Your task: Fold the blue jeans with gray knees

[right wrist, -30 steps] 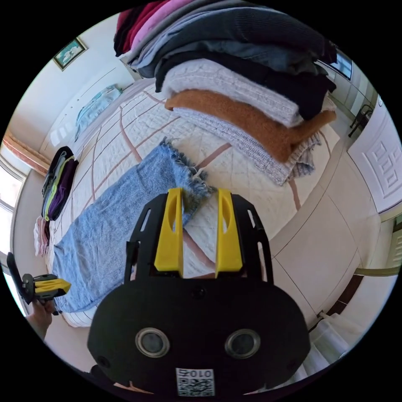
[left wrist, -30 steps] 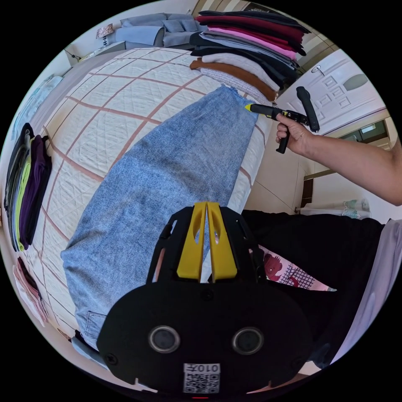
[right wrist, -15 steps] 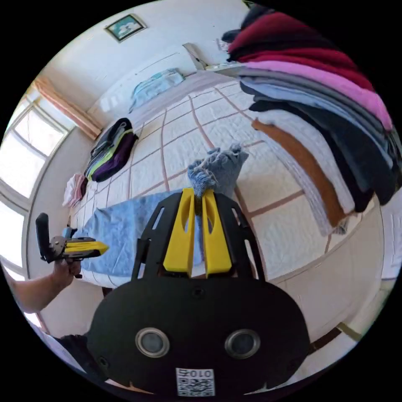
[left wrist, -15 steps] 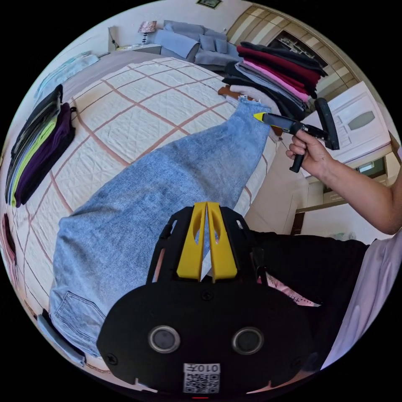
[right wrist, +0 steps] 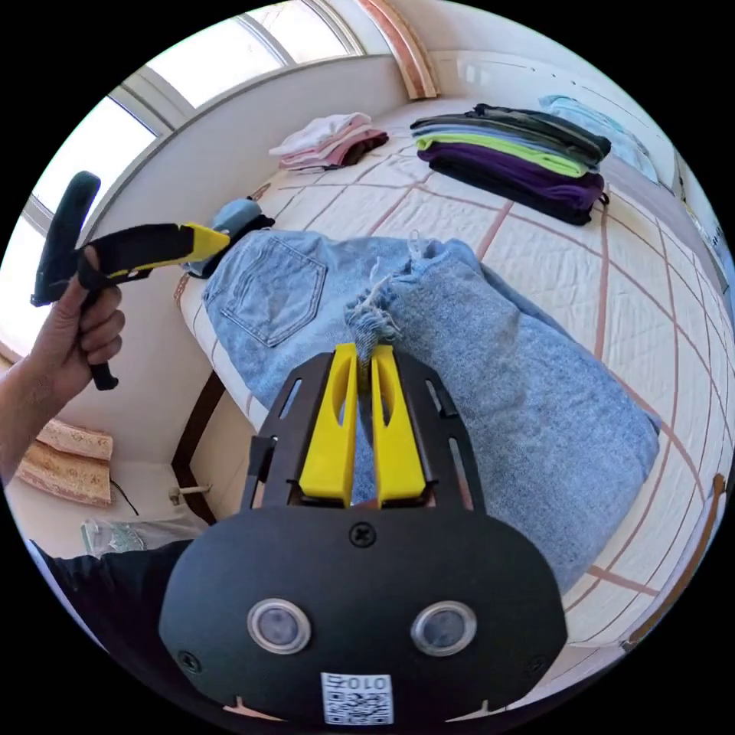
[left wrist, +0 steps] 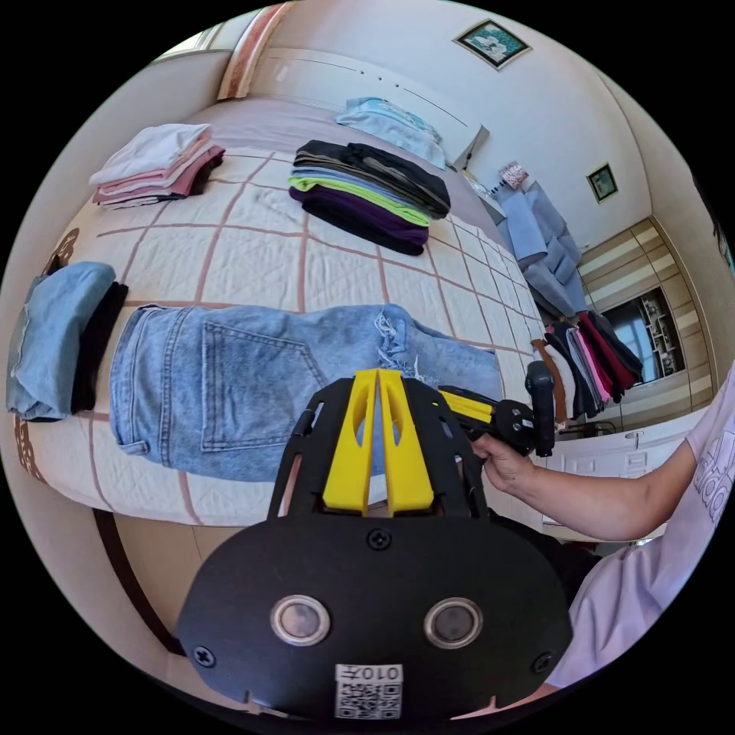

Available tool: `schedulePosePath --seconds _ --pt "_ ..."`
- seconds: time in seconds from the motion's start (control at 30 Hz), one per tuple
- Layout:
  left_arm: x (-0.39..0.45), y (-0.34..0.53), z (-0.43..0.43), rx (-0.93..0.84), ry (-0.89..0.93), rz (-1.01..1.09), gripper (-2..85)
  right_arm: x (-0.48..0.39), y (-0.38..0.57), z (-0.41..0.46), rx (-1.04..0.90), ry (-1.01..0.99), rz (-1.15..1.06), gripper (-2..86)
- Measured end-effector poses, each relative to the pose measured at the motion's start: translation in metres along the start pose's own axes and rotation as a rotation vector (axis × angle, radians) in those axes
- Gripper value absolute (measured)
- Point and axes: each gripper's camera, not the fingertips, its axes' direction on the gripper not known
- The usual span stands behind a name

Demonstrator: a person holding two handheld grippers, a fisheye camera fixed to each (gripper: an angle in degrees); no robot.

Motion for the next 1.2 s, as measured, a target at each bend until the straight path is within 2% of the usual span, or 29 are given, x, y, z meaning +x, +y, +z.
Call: schedulePosePath --seconds 0.07,0.17,0.27,0.37,0.43,0.5,0.63,0.73,0.8,0.87,0.97,1.03,1.2 --pt "-0.031 0.012 -0.013 0.0 -0.009 -0.025 -0.1 -0.003 -0.011 0.015 -0.055 0.007 0.021 3.9" --pt "-0.059 0.025 -0.02 0.004 -0.007 -0.043 -0.1 -0.008 -0.026 -0.004 0.003 -0.031 0.064 4.2" --pt "-0.082 0.034 -0.019 0.018 0.025 -0.073 -0.1 -0.036 -0.042 -0.031 0.078 0.038 -0.041 4.3" --pt "-0.098 0.036 -0.015 0.033 0.052 -0.077 -0.1 -0.068 -0.061 -0.022 0.088 0.055 -0.188 4.4" --pt "-0.103 0.034 -0.011 0.02 0.062 -0.053 0.0 -0.083 -0.074 0.009 0.008 0.043 -0.271 4.7" --pt "-0.106 0.032 -0.008 0.001 0.051 -0.017 0.2 -0.094 -0.095 0.043 -0.182 -0.037 -0.321 5.1" --pt "-0.107 0.031 0.006 -0.077 0.04 0.097 0.8 -0.09 -0.117 0.011 -0.046 -0.142 -0.281 4.8" --pt "-0.105 0.032 0.029 -0.168 0.064 0.175 1.9 -0.068 -0.126 -0.039 0.074 -0.075 -0.241 4.9" --pt "-0.103 0.034 0.047 -0.241 0.084 0.206 2.8 -0.023 -0.13 -0.069 0.091 0.087 -0.187 6.0" --pt "-0.103 0.036 0.064 -0.289 0.002 0.189 3.7 0.015 -0.132 -0.083 0.037 0.157 -0.213 7.3" --pt "-0.113 0.034 0.067 -0.229 0.003 0.102 4.6 0.067 -0.136 -0.088 -0.129 0.239 -0.354 11.4" --pt "-0.12 0.032 0.068 -0.21 0.007 0.046 5.1 0.087 -0.143 -0.086 -0.18 0.229 -0.465 15.0" --pt "-0.106 0.034 0.066 -0.129 0.142 0.093 6.9 0.112 -0.21 -0.064 -0.331 -0.086 -0.732 17.1"
